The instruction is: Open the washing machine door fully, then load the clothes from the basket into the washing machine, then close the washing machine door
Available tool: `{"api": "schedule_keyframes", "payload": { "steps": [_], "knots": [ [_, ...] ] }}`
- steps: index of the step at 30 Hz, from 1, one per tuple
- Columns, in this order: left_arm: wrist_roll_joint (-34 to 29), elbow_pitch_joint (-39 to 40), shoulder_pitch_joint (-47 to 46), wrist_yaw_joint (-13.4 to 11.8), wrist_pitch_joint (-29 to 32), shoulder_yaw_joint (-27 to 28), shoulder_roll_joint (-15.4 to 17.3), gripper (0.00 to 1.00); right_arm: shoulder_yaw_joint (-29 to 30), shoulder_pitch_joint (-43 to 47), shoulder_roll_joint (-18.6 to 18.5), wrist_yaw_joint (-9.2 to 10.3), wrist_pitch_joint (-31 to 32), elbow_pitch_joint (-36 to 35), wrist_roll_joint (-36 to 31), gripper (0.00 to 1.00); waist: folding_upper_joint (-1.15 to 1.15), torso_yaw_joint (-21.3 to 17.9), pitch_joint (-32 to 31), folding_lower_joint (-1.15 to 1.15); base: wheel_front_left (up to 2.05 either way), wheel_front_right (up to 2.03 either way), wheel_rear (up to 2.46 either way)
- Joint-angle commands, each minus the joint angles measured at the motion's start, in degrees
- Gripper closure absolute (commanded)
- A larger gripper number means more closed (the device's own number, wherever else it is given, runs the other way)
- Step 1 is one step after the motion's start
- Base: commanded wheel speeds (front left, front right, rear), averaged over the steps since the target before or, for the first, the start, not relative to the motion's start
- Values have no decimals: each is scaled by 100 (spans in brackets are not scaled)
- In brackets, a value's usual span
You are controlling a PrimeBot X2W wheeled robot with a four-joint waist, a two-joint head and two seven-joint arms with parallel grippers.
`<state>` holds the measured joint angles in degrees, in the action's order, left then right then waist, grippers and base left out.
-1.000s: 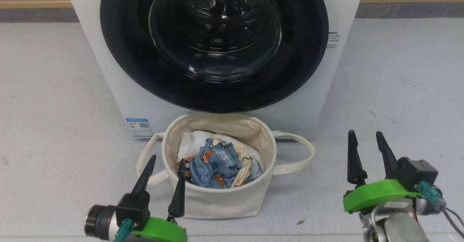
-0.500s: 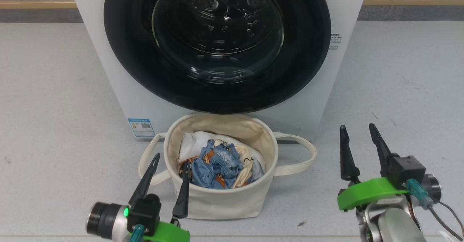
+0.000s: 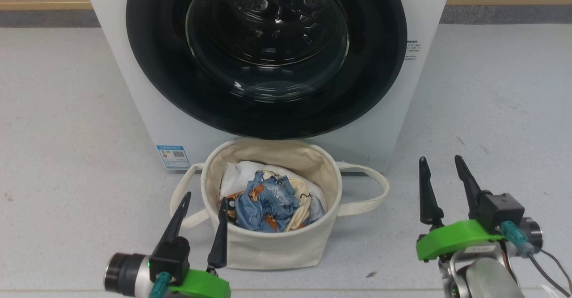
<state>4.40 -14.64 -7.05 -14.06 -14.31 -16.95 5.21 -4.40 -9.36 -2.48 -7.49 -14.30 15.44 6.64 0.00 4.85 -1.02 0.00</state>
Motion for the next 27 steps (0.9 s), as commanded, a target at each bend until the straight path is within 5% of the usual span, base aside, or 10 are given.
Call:
{"api": "schedule_keyframes", "payload": {
  "steps": [1,27],
  "knots": [
    [35,169,-217,22,-69,265,-1,0,-111,-252,-40,0,-70,-166,-10,0,0,1,7,0,0,0,0],
    [-225,-366,-253,321,-69,147,-127,0,-158,-216,-40,0,-70,-190,2,0,0,32,35,0,8,17,-25]
  ]
}}
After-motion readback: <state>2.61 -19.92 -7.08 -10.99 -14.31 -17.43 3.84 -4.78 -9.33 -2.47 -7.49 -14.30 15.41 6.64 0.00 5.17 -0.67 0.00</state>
